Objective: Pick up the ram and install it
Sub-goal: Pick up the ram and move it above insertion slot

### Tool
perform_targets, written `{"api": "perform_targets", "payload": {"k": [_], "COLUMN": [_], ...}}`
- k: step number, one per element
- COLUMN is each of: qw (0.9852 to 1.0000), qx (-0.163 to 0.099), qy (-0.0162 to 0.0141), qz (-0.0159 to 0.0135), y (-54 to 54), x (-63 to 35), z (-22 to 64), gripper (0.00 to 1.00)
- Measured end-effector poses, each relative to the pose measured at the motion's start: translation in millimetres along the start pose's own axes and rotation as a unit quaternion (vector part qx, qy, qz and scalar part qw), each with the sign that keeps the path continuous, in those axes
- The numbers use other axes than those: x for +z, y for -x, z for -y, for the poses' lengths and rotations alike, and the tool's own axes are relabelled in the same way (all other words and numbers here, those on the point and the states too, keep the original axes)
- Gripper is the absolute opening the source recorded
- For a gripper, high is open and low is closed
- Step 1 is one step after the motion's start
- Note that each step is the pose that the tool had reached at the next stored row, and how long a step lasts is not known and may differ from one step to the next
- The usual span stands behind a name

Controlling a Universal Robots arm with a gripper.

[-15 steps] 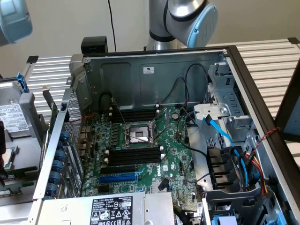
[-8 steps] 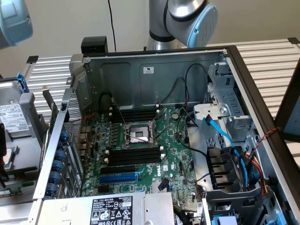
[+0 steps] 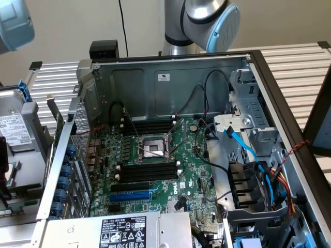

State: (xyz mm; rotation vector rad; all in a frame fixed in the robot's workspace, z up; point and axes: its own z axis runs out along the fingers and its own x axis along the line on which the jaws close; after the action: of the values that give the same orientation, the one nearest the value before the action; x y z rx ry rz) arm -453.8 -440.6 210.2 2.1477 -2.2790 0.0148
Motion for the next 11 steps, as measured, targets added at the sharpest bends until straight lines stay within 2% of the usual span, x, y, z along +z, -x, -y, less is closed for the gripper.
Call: {"api": "perform_targets", "payload": {"k": [3, 11], "qw": [1.0, 1.0], "qx": [0.0, 0.0], "qy": [-0.001, -0.0015], "qz": [0.0001, -0.0001], "y": [0.0, 0.0], "x": [2.3, 6.2], "z": [-0.1, -0.1], "gripper": [0.25, 0.25]}}
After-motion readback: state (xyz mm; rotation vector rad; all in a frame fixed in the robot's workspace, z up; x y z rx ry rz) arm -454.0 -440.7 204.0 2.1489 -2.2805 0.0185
